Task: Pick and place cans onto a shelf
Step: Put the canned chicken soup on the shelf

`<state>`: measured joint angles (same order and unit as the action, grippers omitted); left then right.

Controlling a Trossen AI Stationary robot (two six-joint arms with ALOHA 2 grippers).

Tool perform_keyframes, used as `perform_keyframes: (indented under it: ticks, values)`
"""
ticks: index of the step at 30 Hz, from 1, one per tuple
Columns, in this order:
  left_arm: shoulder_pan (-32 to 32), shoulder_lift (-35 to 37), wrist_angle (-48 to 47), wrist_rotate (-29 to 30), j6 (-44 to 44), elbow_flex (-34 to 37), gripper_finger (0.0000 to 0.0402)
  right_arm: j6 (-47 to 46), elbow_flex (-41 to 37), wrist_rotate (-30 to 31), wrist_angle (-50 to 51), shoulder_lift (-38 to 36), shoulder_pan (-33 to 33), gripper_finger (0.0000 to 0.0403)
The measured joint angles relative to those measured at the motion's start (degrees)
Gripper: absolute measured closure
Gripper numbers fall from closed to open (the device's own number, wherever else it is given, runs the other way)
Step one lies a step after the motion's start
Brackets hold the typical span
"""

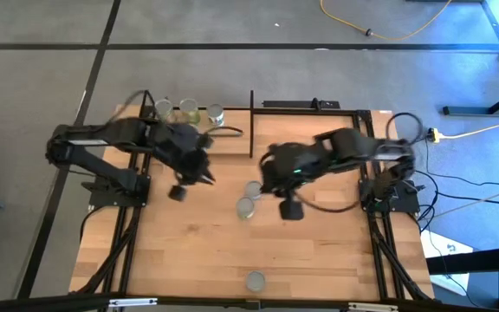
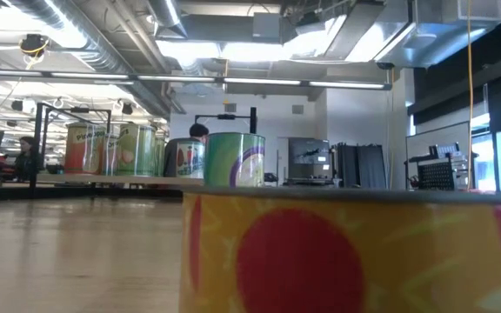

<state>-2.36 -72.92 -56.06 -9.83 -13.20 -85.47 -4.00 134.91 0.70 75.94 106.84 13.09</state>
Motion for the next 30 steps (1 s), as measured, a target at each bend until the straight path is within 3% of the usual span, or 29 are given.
perform_keyframes:
  ticks: [7, 9, 13, 20, 24, 30]
  values:
    - [-2.89, -10.04, 2.99, 5.86, 18.35, -0.02, 0.0362, -3.67, -0.02, 18.88, 6.02, -7.09, 1.22, 0.0368]
    - [-3.34, -13.24, 2.30, 6.01, 18.41, 0.04, 0.0362, -5.14, -0.02, 23.31, 7.04, -8.22, 1.22, 0.0368]
    - [-4.92, -19.21, 3.04, 5.15, 8.25, 0.02, 0.0362, -6.22, -0.02, 29.07, 7.74, -9.43, 1.02, 0.0368]
    - [-5.00, -26.59, 4.92, 6.80, 5.84, 0.02, 0.0362, -6.02, -0.09, 31.13, 13.69, -9.80, 1.03, 0.0368]
    - [-5.01, -28.24, 5.66, 12.04, 10.82, 0.02, 0.0362, -5.92, -0.35, 31.16, 14.17, -9.80, 1.02, 0.0368]
    - [-3.08, -28.07, 6.10, 12.66, 18.88, -0.04, 0.0362, -4.32, -0.37, 31.16, 14.13, -9.78, 1.04, 0.0368]
